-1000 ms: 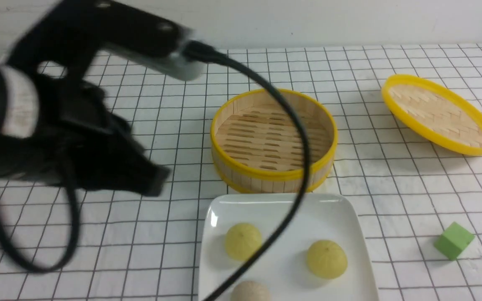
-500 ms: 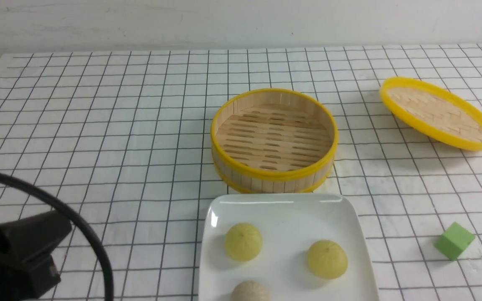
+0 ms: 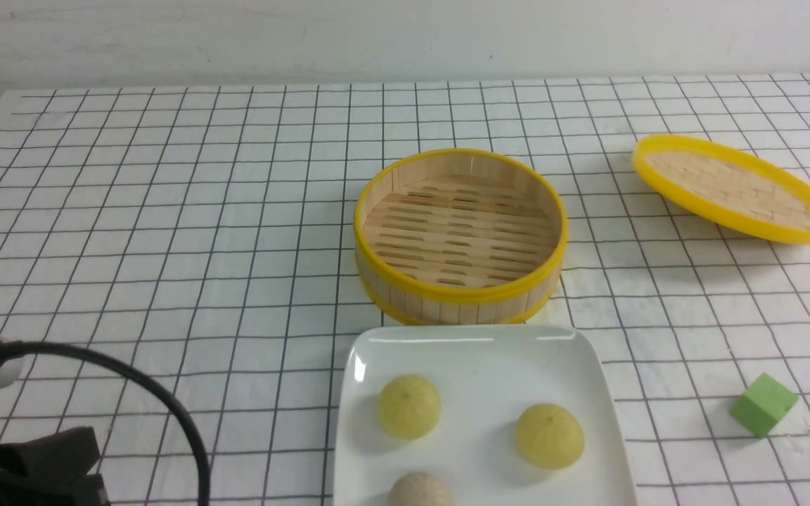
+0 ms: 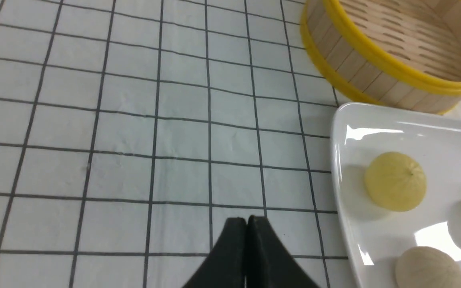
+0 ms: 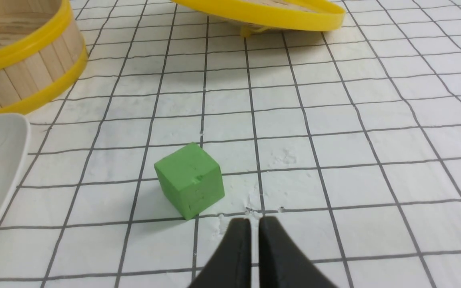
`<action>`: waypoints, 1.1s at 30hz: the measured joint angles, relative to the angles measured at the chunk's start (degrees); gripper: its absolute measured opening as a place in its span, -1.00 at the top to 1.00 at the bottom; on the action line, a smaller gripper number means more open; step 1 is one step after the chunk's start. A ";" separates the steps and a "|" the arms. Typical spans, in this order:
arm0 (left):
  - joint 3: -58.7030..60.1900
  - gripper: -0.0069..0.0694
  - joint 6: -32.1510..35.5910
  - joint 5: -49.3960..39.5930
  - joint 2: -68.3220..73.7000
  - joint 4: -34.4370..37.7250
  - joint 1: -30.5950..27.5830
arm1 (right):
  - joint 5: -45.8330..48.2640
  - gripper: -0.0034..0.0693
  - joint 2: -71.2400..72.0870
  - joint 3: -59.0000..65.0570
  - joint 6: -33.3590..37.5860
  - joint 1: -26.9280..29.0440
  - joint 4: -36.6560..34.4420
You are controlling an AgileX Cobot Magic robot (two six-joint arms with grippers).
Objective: Put the steamed buns into the plate on the white-black tablecloth.
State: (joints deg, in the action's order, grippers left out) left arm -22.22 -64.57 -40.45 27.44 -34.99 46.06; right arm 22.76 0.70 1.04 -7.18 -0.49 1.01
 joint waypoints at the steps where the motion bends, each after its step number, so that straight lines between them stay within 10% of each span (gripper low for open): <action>1: 0.00 0.76 -0.06 0.00 0.00 0.00 0.00 | 0.00 0.77 0.00 0.00 0.00 0.00 0.00; 12: 1.56 0.73 14.79 9.63 -4.04 7.55 -10.52 | 0.00 0.76 0.00 0.00 0.00 0.00 0.00; 21: 16.99 0.71 51.67 20.89 -20.55 28.94 -38.14 | 0.00 0.76 0.00 0.00 0.00 0.00 0.00; 33: 23.82 0.68 53.87 21.66 -28.11 28.39 -45.16 | 0.00 0.72 0.00 0.00 0.00 0.00 0.00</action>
State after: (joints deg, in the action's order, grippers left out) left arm 1.60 -10.70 -18.79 -0.66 -6.60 0.90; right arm 22.76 0.70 1.04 -7.18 -0.49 1.01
